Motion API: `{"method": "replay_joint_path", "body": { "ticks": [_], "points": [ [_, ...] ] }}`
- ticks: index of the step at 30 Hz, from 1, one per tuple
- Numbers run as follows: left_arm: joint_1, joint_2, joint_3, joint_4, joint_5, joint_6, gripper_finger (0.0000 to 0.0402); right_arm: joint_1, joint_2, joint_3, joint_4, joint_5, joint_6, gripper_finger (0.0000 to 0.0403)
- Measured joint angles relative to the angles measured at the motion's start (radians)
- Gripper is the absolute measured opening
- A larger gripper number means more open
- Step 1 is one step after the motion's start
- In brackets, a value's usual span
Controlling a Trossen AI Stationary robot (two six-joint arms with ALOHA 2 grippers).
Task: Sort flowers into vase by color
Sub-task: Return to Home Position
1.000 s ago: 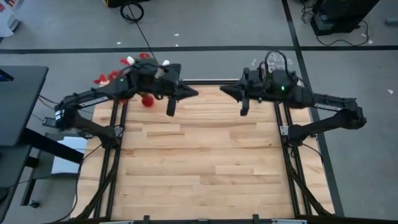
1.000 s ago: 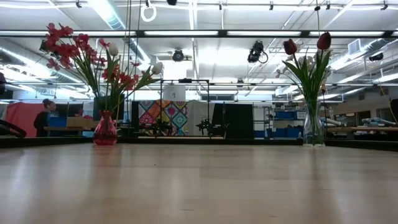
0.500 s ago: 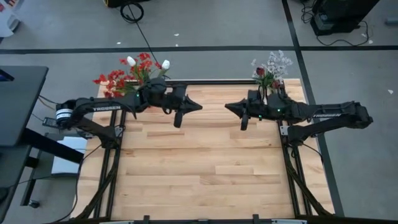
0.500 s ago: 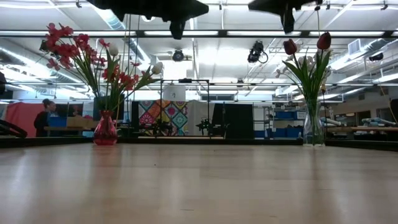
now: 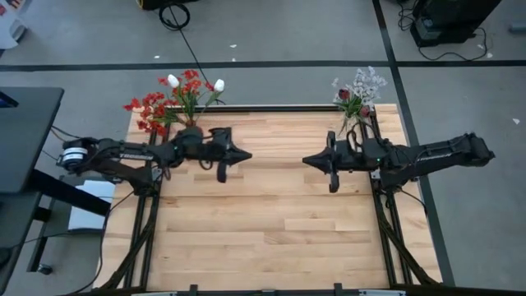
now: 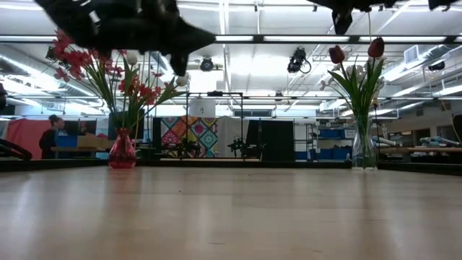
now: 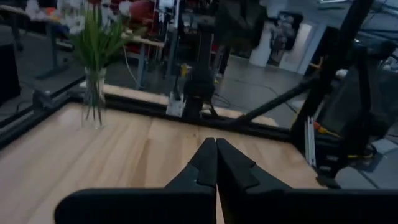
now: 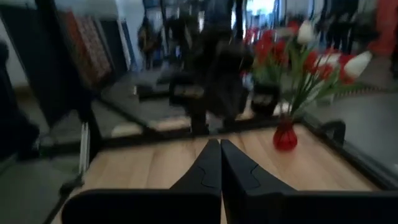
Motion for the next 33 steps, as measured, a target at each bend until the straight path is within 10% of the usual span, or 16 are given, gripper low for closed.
{"method": "replay_joint_path", "body": {
  "ticks": [5, 14, 24, 33],
  "points": [
    [0.012, -0.127, -0.101, -0.069, -0.004, 0.079, 0.0004, -0.063, -0.095, -0.173, 0.188, -0.037, 0.047, 0.0001],
    [0.048, -0.33, -0.106, -0.408, 0.009, 0.139, 0.0004, -0.206, -0.252, -0.215, -0.031, -0.221, 0.029, 0.0],
    [-0.094, -0.368, -0.262, -0.217, -0.153, 0.06, 0.0001, -0.248, -0.289, -0.353, 0.104, -0.264, 0.093, 0.0],
    [-0.133, -0.644, -0.212, -0.615, -0.233, 0.118, 0.0001, -0.343, -0.305, -0.364, 0.123, -0.412, 0.1, 0.0]
  ]
}}
